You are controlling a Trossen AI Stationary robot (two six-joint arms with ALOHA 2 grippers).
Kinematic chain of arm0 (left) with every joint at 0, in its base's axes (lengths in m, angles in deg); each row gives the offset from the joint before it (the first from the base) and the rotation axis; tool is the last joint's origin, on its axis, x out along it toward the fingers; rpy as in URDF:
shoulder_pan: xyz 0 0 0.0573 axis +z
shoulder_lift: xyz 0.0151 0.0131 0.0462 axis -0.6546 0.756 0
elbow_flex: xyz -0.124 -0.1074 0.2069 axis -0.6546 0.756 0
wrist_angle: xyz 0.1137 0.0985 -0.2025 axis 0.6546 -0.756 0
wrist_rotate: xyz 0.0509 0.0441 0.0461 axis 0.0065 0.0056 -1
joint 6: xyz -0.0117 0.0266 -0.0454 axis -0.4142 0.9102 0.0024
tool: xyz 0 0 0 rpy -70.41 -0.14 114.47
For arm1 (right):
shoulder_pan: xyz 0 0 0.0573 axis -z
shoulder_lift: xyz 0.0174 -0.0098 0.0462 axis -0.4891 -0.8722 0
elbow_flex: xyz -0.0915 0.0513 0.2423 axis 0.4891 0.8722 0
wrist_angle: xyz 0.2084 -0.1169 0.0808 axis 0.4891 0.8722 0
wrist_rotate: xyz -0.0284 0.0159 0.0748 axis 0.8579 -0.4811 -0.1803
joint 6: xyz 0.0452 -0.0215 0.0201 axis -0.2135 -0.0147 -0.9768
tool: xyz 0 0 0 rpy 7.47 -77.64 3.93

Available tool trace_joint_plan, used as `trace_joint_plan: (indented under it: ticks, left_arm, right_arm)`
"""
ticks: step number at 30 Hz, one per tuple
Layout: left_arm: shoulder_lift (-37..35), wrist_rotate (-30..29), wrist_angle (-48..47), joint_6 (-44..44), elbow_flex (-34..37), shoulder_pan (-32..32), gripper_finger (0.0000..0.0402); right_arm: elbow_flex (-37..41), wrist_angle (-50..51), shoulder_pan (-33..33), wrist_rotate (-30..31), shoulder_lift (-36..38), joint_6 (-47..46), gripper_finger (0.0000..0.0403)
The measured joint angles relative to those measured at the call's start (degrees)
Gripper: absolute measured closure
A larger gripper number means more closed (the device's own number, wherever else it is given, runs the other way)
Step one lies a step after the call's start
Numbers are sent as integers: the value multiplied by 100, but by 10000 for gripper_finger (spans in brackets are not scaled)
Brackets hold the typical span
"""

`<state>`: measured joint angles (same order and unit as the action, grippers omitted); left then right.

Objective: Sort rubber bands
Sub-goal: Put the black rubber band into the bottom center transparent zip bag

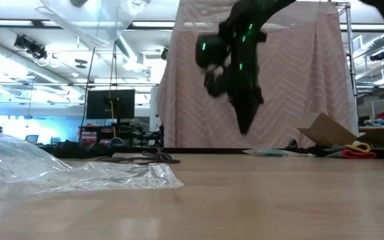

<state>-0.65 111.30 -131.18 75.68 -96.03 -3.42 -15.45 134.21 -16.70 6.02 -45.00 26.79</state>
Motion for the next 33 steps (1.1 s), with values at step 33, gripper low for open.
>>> trace_joint_plan:
  ticks: [33]
  left_arm:
    - [0,-218,25,111,0,3,401]
  right_arm:
    - [-15,-4202,-465,-1857,-1197,437,364]
